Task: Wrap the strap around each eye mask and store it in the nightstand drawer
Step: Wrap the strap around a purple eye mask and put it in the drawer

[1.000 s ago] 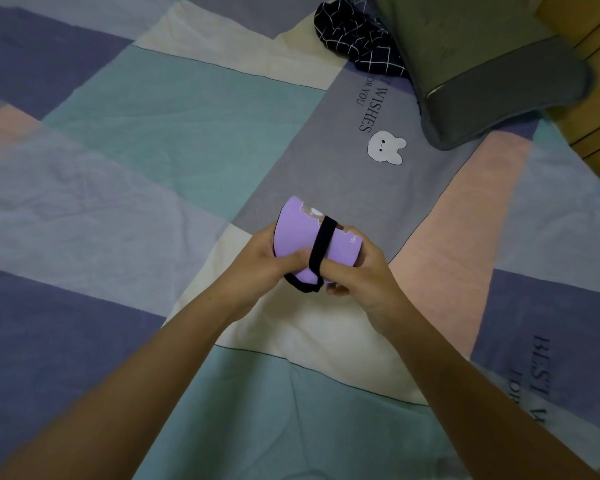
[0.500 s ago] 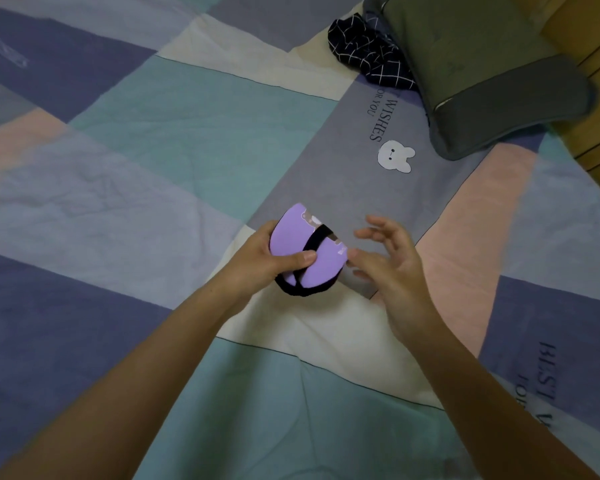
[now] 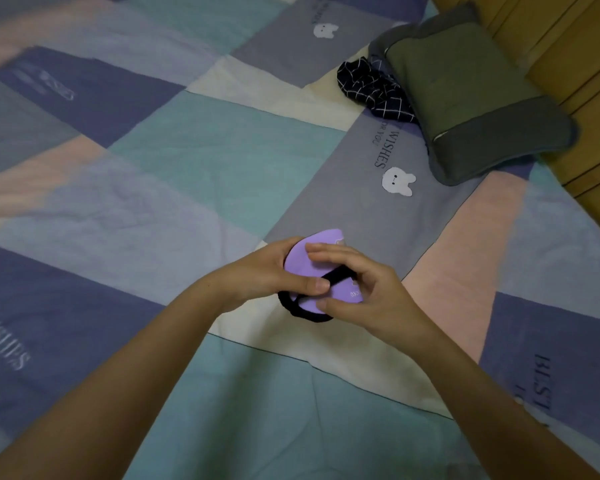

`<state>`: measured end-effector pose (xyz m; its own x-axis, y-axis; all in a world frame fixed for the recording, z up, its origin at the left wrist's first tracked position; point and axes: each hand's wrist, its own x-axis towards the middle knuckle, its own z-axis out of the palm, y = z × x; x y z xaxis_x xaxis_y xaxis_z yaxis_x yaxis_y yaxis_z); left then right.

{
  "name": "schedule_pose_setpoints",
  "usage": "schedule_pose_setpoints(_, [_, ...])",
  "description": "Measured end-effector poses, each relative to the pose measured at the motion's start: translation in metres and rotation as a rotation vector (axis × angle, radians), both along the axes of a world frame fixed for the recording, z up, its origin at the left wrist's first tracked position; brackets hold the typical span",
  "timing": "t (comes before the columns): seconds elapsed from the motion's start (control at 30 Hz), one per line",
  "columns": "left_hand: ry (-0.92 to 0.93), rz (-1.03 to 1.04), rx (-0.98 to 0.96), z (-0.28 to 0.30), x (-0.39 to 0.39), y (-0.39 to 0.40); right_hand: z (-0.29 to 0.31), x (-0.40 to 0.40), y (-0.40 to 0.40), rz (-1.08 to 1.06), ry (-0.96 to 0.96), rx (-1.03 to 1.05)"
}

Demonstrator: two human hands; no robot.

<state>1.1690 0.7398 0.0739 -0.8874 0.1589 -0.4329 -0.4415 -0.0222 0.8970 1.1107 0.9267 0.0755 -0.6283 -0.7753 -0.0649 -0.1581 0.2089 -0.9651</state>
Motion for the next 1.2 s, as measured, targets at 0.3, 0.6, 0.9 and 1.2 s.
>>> schedule_pose_setpoints(0.3, [0.336, 0.119, -1.255, 0.143, 0.041, -0.047, 0.134, -0.002, -0.033, -0.013, 0.3, 0.009])
schedule_pose_setpoints(0.6, [0.298, 0.305, -1.549, 0.336, 0.121, -0.09, 0.327, 0.018, -0.074, 0.143, 0.489, -0.193])
schedule_pose_setpoints(0.9, [0.154, 0.614, -1.675, 0.485, 0.26, -0.059, 0.462, 0.111, -0.113, 0.398, 0.633, -0.421])
schedule_pose_setpoints(1.2, [-0.096, 0.821, -1.849, 0.551, 0.453, -0.034, 0.516, 0.276, -0.176, 0.695, 0.637, -0.618])
